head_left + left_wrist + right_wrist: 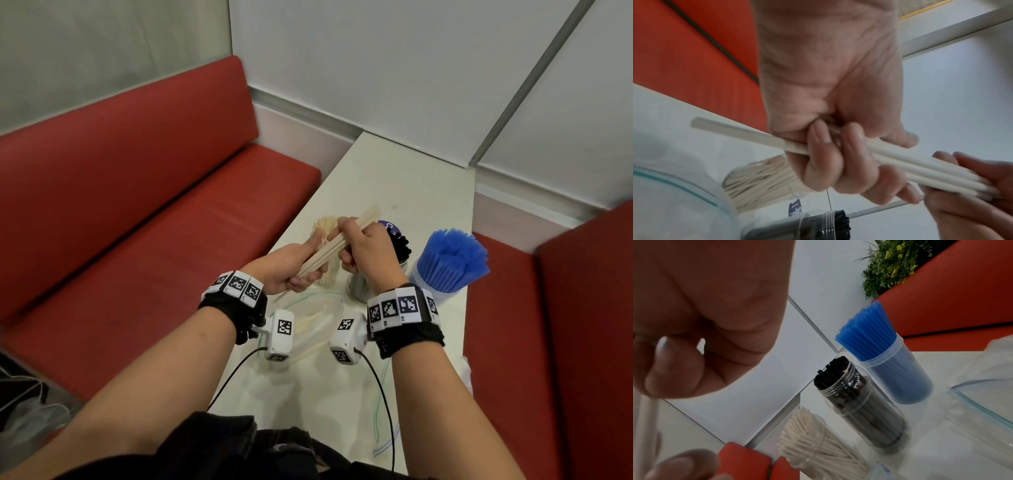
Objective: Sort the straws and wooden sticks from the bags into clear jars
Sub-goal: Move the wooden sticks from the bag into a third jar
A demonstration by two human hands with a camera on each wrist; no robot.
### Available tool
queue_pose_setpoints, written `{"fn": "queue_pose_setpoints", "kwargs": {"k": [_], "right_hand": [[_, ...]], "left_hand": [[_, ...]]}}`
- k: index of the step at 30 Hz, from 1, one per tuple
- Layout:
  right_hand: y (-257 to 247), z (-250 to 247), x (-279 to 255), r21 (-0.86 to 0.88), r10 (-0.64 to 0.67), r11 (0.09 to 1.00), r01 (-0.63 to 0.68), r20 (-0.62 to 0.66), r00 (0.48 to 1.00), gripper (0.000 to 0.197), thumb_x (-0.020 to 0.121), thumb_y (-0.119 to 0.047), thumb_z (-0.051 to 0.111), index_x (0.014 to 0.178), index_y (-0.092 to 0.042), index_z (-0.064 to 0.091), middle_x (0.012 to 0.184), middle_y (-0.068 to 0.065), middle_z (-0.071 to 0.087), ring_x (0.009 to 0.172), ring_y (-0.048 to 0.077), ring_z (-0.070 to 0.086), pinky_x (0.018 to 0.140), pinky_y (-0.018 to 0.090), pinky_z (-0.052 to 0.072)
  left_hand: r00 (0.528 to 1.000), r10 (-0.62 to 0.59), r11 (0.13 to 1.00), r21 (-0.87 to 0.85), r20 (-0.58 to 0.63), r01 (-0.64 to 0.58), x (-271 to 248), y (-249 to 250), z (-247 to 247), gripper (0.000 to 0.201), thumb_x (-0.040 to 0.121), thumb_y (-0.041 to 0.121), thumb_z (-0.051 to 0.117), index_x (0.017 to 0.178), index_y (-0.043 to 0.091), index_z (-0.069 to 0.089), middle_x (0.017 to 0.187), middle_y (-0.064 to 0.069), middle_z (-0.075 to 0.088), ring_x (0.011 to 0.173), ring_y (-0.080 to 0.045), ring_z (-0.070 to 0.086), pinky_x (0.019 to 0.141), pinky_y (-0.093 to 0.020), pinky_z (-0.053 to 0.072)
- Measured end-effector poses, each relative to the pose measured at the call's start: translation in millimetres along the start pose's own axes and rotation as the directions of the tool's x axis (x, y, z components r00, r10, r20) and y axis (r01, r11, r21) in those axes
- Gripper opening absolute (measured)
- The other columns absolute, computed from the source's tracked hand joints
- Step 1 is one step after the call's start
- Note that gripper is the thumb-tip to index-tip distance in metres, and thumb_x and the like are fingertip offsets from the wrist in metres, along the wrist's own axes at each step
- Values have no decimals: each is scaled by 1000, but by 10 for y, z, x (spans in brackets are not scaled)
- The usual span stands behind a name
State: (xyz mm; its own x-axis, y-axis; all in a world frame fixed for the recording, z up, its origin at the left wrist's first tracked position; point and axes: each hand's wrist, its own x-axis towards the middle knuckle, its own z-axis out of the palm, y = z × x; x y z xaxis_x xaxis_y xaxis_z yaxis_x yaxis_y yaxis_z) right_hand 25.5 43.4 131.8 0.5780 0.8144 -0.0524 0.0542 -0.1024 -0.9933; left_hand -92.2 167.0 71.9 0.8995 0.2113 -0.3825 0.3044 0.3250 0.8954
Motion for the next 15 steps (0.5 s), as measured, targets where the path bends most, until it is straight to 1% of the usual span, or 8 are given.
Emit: {"fn": "queue_pose_setpoints", "kwargs": {"k": [2, 4, 5, 7, 8, 10, 12, 15], "right_hand": [[-76, 6, -3, -70, -22, 997, 24, 38, 999, 42, 99, -24, 52, 79, 10, 68, 49, 14, 52, 37, 22, 43, 45, 28, 40], [-152, 21, -7, -137, -44, 989, 54, 70, 997, 40, 98, -24, 53, 80, 8, 69, 51, 18, 55, 39, 26, 46, 50, 29, 44], [-190, 29, -4, -164, -63, 984, 74, 69, 996, 39, 99, -23, 53, 79, 6, 70, 50, 17, 55, 40, 26, 47, 51, 30, 45], [-276, 44, 0, -193, -110, 975, 114, 30, 993, 40, 98, -23, 52, 76, 5, 69, 47, 15, 55, 39, 26, 46, 53, 32, 46], [-318, 50, 2, -195, -133, 972, 131, -1, 991, 40, 98, -23, 52, 75, 4, 69, 46, 13, 55, 37, 24, 46, 52, 32, 46], [-379, 75, 6, -200, -171, 967, 155, -65, 983, 39, 97, -24, 53, 73, 2, 69, 44, 11, 55, 35, 20, 46, 48, 30, 46], [-417, 112, -4, -207, -193, 964, 165, -119, 974, 37, 95, -24, 54, 71, 0, 69, 44, 10, 54, 35, 19, 45, 44, 27, 43], [-384, 200, -14, -268, -188, 953, 144, -149, 971, 33, 92, -24, 57, 67, -6, 70, 45, 9, 56, 36, 18, 48, 47, 27, 45]], "left_hand": [[999, 40, 999, -10, -1, -40, 22, 40, 8, 60, 83, 76, 50, 82, 18, 65, 76, -12, 53, 37, -10, 22, 38, -19, 20], [997, 75, 997, -25, 13, -74, 55, 30, 6, 47, 90, 62, 52, 93, 16, 64, 98, -13, 52, 40, -10, 27, 35, -18, 23], [997, 79, 996, -51, -11, -79, 77, 8, -6, 45, 92, 58, 52, 96, 14, 62, 99, -14, 52, 41, -10, 31, 35, -18, 25], [992, 16, 991, -130, -127, -33, 107, -48, -50, 49, 92, 59, 51, 91, 12, 63, 78, -12, 55, 46, -11, 41, 41, -20, 33], [982, -47, 986, -163, -185, 17, 110, -81, -76, 51, 93, 62, 49, 85, 14, 65, 69, -4, 57, 49, -11, 47, 48, -21, 37], [952, -200, 950, -283, -230, 131, 100, -166, -135, 55, 95, 63, 42, 78, 18, 68, 67, 3, 64, 56, -12, 61, 64, -28, 45], [947, -269, 828, -545, -176, 133, 102, -241, -158, 57, 99, 57, 41, 82, 11, 70, 80, -4, 73, 70, -20, 73, 75, -37, 55], [978, -181, 599, -801, -106, 24, 107, -236, -100, 53, 102, 43, 43, 96, -4, 65, 97, -21, 72, 90, -34, 73, 73, -49, 60]]}}
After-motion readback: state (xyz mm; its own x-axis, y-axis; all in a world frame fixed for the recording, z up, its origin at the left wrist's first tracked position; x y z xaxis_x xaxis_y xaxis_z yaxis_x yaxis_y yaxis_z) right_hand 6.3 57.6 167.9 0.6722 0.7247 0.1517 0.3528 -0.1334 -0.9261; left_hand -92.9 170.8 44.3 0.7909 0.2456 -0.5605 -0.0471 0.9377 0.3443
